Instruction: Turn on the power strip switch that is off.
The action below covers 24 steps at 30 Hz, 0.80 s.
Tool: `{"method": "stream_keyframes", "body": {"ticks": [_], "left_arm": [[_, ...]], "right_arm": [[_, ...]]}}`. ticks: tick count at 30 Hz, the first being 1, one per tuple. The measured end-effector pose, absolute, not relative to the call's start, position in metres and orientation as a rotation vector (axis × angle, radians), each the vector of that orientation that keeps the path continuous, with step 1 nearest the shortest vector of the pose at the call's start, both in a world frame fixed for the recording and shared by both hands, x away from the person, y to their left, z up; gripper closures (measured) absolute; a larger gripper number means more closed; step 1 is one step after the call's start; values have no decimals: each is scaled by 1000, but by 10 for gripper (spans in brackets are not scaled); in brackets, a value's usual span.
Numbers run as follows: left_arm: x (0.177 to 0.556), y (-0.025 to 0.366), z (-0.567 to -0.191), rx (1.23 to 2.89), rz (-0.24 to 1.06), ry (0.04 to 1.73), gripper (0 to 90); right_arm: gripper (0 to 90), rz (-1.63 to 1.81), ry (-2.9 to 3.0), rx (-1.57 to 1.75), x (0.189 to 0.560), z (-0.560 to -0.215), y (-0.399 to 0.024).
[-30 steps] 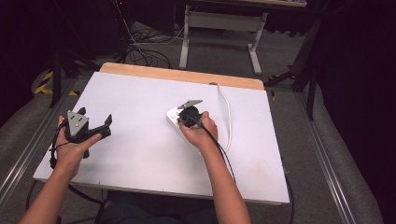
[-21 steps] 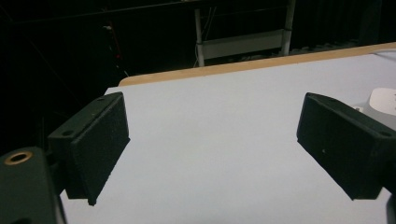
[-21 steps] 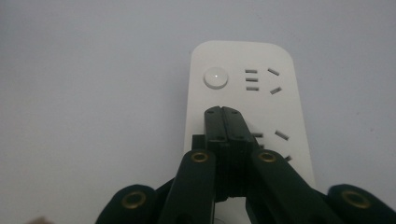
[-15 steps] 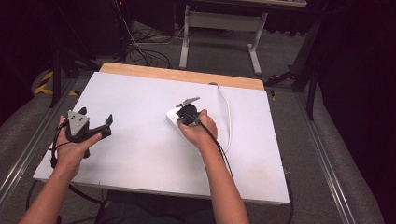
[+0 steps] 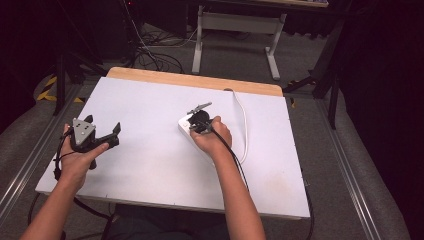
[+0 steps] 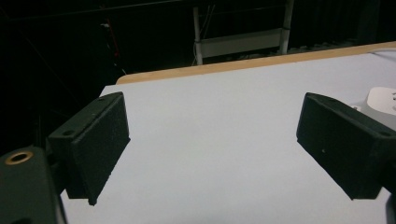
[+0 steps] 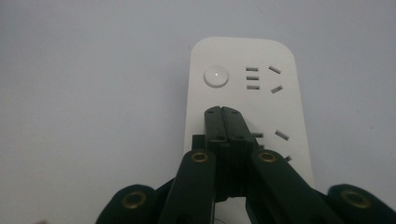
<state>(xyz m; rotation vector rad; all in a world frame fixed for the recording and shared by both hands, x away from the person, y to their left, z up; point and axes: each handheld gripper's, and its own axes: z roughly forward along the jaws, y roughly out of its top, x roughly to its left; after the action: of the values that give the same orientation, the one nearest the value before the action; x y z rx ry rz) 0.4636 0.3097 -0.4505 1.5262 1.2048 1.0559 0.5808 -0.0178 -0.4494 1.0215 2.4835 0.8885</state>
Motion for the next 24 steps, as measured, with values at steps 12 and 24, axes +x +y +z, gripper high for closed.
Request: {"method": "stream_keyframes", "body": {"ticks": [12, 24], "left_arm": [[464, 311, -450, 1511, 1030, 1216, 104], [463, 312, -450, 1504, 1027, 1217, 105]], "right_arm": [[900, 932, 2495, 986, 583, -449, -21], [900, 938, 2490, 1001, 583, -449, -20]]}}
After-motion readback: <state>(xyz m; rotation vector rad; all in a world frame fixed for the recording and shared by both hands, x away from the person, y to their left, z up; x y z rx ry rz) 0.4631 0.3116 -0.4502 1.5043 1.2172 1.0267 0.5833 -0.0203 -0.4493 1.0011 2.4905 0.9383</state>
